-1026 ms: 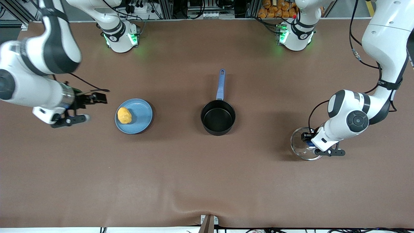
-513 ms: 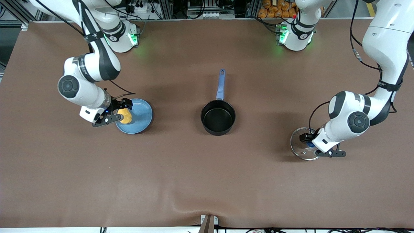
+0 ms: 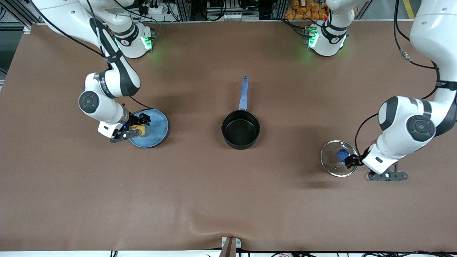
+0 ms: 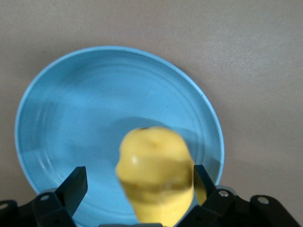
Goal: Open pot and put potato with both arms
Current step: 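Grasp the yellow potato with the right gripper while the left gripper lowers the lid, then lift the potato with the right gripper while the left gripper releases the lid, then carry the potato over the black pot with the right gripper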
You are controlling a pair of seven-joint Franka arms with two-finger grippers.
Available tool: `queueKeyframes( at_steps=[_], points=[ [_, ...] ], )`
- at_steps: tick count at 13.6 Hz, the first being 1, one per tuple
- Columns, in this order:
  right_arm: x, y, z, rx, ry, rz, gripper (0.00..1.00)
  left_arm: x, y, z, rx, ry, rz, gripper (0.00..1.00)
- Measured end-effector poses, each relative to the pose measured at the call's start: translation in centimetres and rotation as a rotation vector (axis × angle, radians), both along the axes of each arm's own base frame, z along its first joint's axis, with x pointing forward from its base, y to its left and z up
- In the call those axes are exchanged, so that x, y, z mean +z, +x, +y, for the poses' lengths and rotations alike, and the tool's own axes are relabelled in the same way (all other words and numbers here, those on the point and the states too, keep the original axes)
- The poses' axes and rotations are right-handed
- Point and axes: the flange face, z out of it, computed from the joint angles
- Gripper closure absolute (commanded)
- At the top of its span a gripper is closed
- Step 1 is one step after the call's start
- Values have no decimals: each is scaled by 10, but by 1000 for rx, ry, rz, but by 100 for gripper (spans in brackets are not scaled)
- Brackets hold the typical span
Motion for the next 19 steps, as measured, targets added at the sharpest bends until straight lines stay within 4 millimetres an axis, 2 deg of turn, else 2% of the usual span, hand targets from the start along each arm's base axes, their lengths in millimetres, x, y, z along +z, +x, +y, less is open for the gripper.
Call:
queueKeyframes(
  at_steps=[1,2,4,6,8,9,10,11,13,14,16,17,19],
  points=[
    [-5,0,-2,13,2,-1,20,18,2,2,5,12,-15,0],
    [-8,0,-4,19,2,-1,38,36,4,4,11,23,-28,0],
    [-11,1,-10,22,3,4,84,72,6,4,21,45,-36,0],
    [-10,2,-8,33,4,3,97,107,5,-4,31,44,-26,0],
    [0,8,-2,43,8,16,98,140,2,-4,65,17,8,0],
    [15,16,6,37,11,34,98,155,1,-2,82,2,19,0],
    [38,26,25,10,13,55,99,170,-1,-1,96,-15,26,0],
    [70,38,55,-33,16,57,100,184,-4,-1,106,-33,31,0],
    [137,54,127,-111,44,12,100,216,-16,-7,116,-52,36,0],
    [163,57,160,-135,70,-16,100,233,-25,-11,116,-47,35,0],
    [192,61,216,-194,127,-39,100,264,-45,-18,119,-34,39,0],
    [198,63,247,-234,149,-33,100,276,-55,-21,121,-29,43,0],
    [192,61,312,-291,181,2,100,292,-69,-23,125,-13,56,0]
  ],
)
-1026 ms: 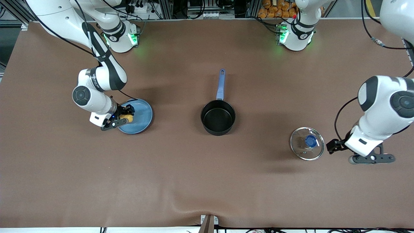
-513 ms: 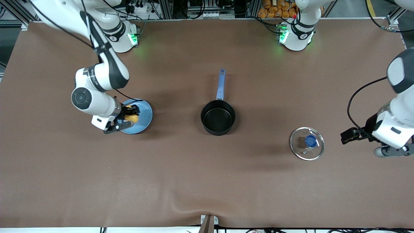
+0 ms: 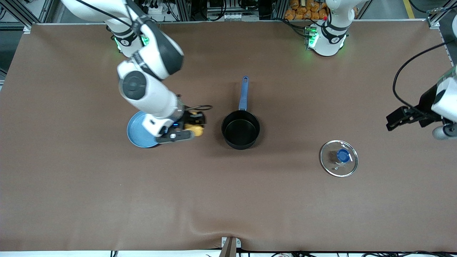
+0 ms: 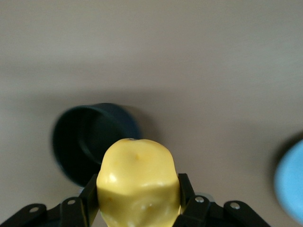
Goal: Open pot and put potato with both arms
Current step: 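Carry the potato over the black pot with the right gripper, then lower the potato into the pot and open the right gripper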
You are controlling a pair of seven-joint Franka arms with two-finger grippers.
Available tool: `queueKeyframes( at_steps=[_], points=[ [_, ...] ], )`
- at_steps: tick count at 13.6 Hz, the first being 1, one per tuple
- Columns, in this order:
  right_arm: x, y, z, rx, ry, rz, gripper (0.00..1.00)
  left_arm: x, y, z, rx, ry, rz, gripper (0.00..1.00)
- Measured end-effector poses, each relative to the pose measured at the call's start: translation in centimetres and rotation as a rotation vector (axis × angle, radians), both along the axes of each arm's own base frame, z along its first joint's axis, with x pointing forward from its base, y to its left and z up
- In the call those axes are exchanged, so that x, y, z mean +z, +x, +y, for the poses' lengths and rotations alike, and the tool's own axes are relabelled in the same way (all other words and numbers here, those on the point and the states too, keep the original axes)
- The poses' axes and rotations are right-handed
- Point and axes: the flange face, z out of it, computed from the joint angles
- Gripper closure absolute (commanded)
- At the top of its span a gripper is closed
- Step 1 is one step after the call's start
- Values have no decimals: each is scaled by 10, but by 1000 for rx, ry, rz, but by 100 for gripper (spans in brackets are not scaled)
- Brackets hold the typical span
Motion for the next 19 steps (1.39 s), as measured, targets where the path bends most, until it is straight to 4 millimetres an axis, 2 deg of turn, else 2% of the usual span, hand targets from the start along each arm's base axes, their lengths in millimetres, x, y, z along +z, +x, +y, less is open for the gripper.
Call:
queueKeyframes(
  at_steps=[2,3,7,9,12,15,17,18,19],
  points=[
    [-20,-6,55,-6,5,10,100,10,-10,-4,1,-11,9,0],
    [-35,-11,75,-1,-14,8,100,14,-14,-7,2,-31,14,0],
    [-97,-47,135,27,-81,-22,100,27,-27,-9,18,-77,22,0],
    [-120,-58,146,34,-108,-23,100,28,-38,-10,29,-57,31,0],
    [-147,-59,153,21,-118,-53,100,33,-54,-2,55,-59,44,0],
    [-185,-64,160,18,-131,-87,100,33,-68,11,64,-78,59,0],
    [-198,-68,161,18,-143,-86,100,31,-74,10,63,-81,67,0],
    [-198,-67,161,17,-144,-86,89,30,-75,10,62,-81,69,0],
    [-198,-67,161,16,-144,-86,63,29,-75,10,62,-81,70,0]
  ],
)
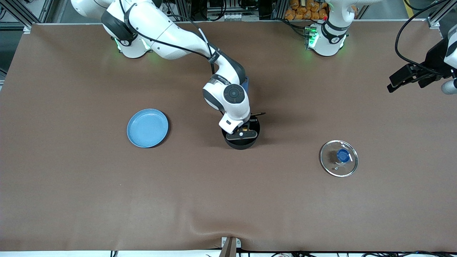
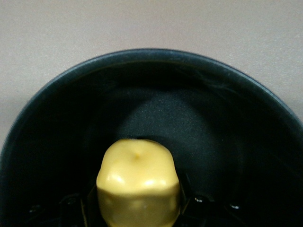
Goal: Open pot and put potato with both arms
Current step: 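Lower the potato into the pot and open the right gripper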
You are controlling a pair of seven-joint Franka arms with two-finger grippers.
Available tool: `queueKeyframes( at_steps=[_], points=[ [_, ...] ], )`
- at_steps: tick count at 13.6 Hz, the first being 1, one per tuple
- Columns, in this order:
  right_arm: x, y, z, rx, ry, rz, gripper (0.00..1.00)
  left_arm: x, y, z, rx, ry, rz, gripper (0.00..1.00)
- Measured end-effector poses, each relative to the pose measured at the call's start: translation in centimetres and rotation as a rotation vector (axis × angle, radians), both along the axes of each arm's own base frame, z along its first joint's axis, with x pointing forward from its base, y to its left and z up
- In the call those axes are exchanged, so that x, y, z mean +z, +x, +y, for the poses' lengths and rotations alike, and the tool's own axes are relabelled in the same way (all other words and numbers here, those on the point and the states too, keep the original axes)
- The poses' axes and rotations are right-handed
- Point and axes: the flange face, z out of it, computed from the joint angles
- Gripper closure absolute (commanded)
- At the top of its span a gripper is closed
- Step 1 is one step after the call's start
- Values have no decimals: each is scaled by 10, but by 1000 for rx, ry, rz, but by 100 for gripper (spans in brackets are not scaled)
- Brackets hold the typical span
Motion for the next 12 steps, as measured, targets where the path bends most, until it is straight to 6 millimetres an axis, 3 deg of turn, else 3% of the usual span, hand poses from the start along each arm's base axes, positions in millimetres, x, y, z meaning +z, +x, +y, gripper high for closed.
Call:
queueKeyframes(
  at_steps=[1,4,6,9,12],
  points=[
    [0,0,0,-1,0,0,1,-1,0,0,0,0,2,0],
    [-1,3,-2,-34,-3,1,0,-4,0,0,0,1,9,0],
    [9,10,0,-58,6,-8,0,-5,0,0,0,1,9,0],
    [44,20,4,-80,0,3,0,-4,0,3,5,0,8,0],
    [92,28,4,-109,21,27,0,-4,0,4,7,0,7,0]
  ],
)
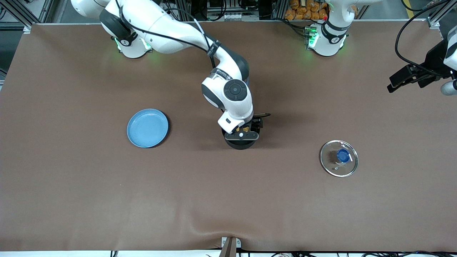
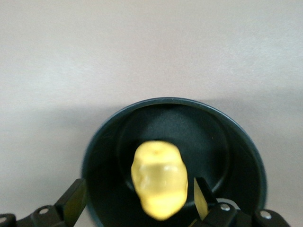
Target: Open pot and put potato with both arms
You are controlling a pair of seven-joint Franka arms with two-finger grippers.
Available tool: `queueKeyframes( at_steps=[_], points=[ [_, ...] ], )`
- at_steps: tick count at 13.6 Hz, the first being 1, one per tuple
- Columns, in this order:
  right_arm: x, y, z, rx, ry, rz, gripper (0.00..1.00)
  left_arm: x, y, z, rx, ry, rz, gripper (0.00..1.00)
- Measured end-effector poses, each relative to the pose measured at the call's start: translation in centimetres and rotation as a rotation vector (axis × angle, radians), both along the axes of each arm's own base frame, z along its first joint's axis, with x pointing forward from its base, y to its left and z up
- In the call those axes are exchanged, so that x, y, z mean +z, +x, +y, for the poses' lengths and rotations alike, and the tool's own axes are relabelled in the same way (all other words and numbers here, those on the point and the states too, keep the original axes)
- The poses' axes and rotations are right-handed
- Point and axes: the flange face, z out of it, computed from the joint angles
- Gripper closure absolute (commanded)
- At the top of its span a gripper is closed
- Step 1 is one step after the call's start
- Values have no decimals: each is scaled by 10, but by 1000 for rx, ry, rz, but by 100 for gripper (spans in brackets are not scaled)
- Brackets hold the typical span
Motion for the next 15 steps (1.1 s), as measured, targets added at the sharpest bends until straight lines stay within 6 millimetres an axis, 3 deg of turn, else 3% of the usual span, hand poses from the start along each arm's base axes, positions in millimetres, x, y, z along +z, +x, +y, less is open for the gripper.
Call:
queueKeyframes(
  at_steps=[2,5,8,11,15],
  points=[
    [35,7,-7,-31,8,15,0,1,0,0,0,0,-1,0],
    [95,46,-56,-110,14,1,0,1,-1,0,0,0,-2,0],
    [151,98,-139,-235,30,-37,0,3,-2,0,-1,0,-6,0],
    [172,145,-226,-360,36,-56,0,5,-3,-1,-2,-3,-8,0],
    [206,171,-329,-372,2,-58,0,4,-3,-2,-2,-6,-8,0]
  ],
)
